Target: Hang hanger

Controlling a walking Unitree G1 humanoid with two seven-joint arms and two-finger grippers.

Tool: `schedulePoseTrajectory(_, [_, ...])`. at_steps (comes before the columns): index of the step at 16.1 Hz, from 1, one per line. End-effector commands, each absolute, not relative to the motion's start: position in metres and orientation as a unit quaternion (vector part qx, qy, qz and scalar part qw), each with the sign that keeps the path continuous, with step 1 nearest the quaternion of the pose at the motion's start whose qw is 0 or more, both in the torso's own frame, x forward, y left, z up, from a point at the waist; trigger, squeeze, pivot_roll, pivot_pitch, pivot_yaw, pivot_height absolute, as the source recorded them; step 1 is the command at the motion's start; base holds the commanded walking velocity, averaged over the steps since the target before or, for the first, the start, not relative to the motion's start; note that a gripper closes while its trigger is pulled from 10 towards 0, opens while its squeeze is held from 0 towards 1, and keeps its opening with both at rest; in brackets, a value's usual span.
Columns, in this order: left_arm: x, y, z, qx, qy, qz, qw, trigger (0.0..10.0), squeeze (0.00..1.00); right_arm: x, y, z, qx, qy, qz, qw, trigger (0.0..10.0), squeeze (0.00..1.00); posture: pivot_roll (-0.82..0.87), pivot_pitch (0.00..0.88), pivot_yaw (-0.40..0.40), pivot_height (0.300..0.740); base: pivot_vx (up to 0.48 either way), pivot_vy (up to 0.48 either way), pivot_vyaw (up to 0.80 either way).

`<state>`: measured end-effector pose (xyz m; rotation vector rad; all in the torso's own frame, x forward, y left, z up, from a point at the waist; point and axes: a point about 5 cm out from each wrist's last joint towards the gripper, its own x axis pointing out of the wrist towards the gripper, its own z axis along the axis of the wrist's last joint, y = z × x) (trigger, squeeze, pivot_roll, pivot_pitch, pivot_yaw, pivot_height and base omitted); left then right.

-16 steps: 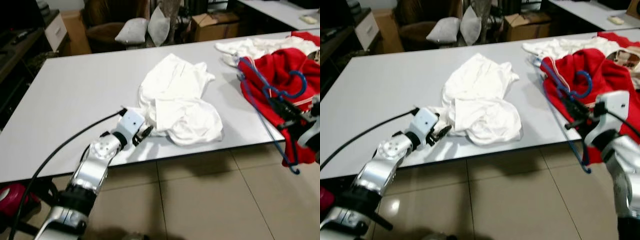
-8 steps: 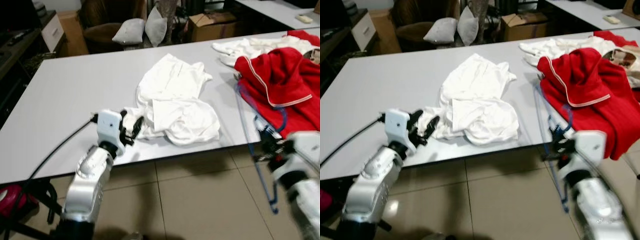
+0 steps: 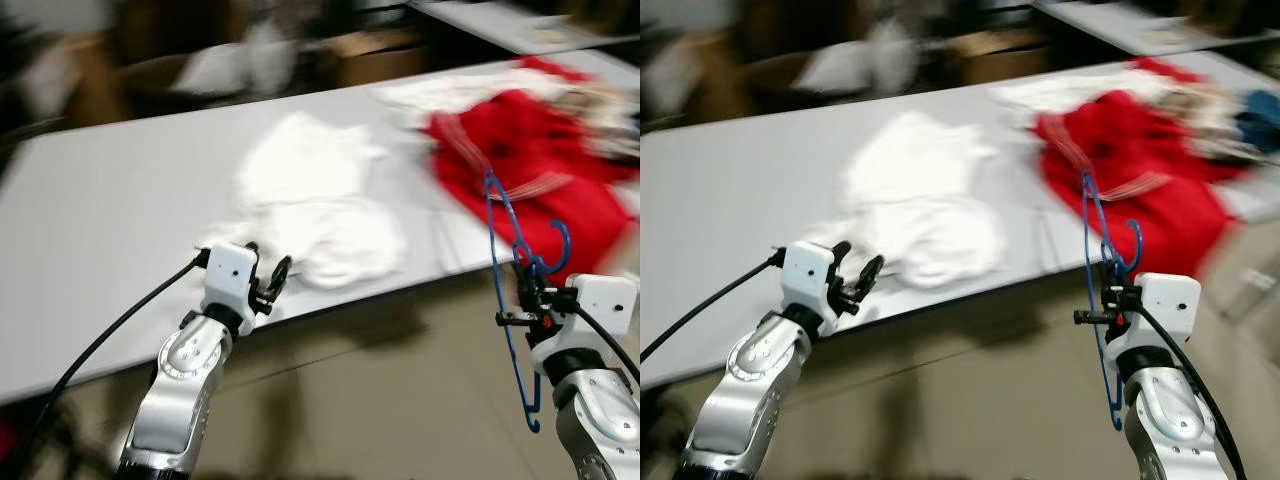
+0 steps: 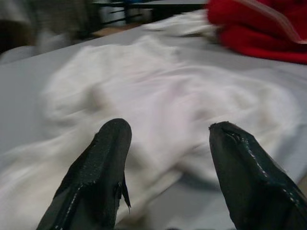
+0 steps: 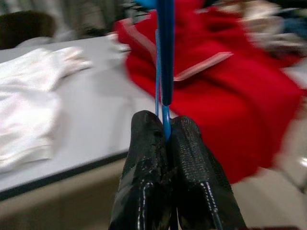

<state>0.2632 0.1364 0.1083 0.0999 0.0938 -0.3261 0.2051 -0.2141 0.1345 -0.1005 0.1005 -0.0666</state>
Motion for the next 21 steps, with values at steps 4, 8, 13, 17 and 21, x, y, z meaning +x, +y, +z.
schedulePoseTrajectory(4, [0.264, 0.135, 0.117, 0.059, 0.027, -0.152, 0.986, 10.0, 0.00, 0.203, -0.214, 0.126, -0.084, 0.070, -0.006, 0.994, 10.0, 0.00, -0.02, 0.000, 0.067, 0.740, 0.279, 0.000, -0.11])
schedulePoseTrajectory(8, [0.261, 0.138, 0.119, 0.058, 0.020, -0.132, 0.989, 10.0, 0.00, 0.200, -0.211, 0.128, -0.073, 0.062, 0.021, 0.995, 10.0, 0.00, -0.02, 0.000, 0.046, 0.740, 0.292, 0.000, 0.00])
schedulePoseTrajectory(13, [0.260, 0.141, 0.124, 0.054, 0.009, -0.119, 0.991, 10.0, 0.00, 0.208, -0.205, 0.136, -0.099, 0.042, 0.069, 0.992, 10.0, 0.00, -0.01, 0.000, 0.030, 0.740, 0.289, 0.000, 0.48])
schedulePoseTrajectory(17, [0.261, 0.138, 0.120, 0.047, 0.026, -0.123, 0.991, 10.0, 0.00, 0.210, -0.213, 0.136, -0.076, 0.042, 0.048, 0.995, 10.0, 0.00, 0.00, 0.000, 0.032, 0.740, 0.283, 0.000, 0.40])
schedulePoseTrajectory(21, [0.270, 0.131, 0.120, 0.012, 0.036, -0.130, 0.991, 10.0, 0.00, 0.217, -0.212, 0.137, -0.108, 0.041, 0.070, 0.991, 10.0, 0.00, -0.01, 0.000, 0.037, 0.740, 0.000, 0.000, 0.00])
